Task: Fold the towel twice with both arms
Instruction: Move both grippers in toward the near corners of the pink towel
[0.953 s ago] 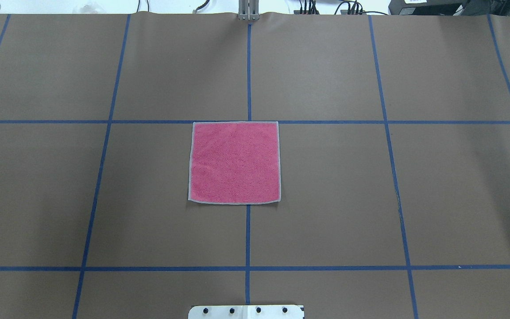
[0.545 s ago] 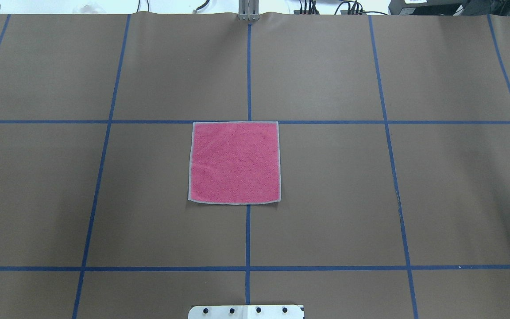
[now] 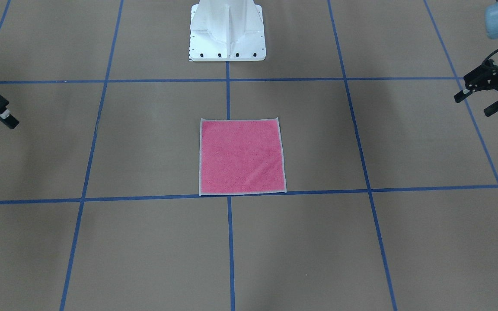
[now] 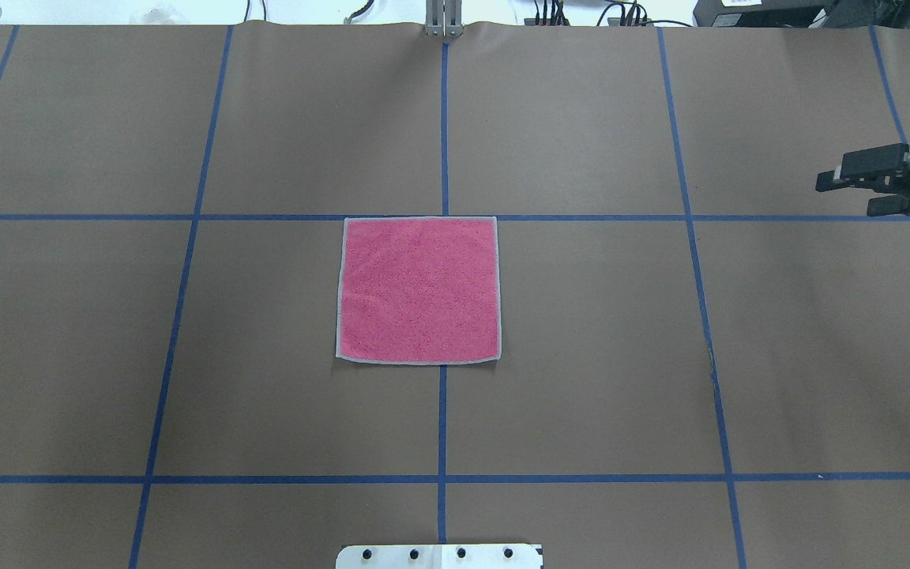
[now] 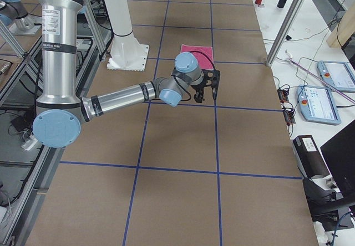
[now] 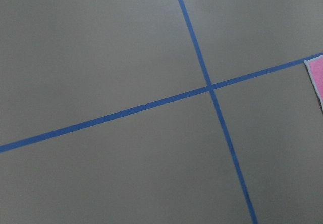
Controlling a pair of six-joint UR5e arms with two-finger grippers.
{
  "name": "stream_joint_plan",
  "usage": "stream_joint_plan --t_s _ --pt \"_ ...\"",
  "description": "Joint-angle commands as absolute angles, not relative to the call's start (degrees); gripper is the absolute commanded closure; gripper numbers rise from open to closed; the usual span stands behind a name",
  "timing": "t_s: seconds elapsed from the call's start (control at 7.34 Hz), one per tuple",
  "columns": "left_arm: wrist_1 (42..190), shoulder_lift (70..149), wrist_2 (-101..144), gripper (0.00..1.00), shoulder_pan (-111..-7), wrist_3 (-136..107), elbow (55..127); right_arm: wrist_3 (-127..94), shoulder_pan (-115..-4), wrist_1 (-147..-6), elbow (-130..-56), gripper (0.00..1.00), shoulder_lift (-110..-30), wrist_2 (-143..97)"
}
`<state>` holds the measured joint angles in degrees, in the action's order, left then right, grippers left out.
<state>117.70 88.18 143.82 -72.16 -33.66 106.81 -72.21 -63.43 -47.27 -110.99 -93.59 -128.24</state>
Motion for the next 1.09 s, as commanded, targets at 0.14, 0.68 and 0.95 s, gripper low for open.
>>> stream_joint_plan --t_s 0.14,0.68,0.95 --pt "131.1 90.2 126.4 0.00 -54.5 -65.9 106.9 -91.7 -48.3 -47.0 -118.4 0.01 -93.7 -113.1" --pt "131.2 100.2 111.2 0.01 -39.7 -94.8 107.0 -115.3 -34.4 -47.5 -118.3 0.03 -91.1 -99.2" --pt "131.0 104.3 104.1 0.07 -33.6 -109.8 106.8 -123.6 -27.3 -47.5 -117.1 0.01 -88.3 -89.5"
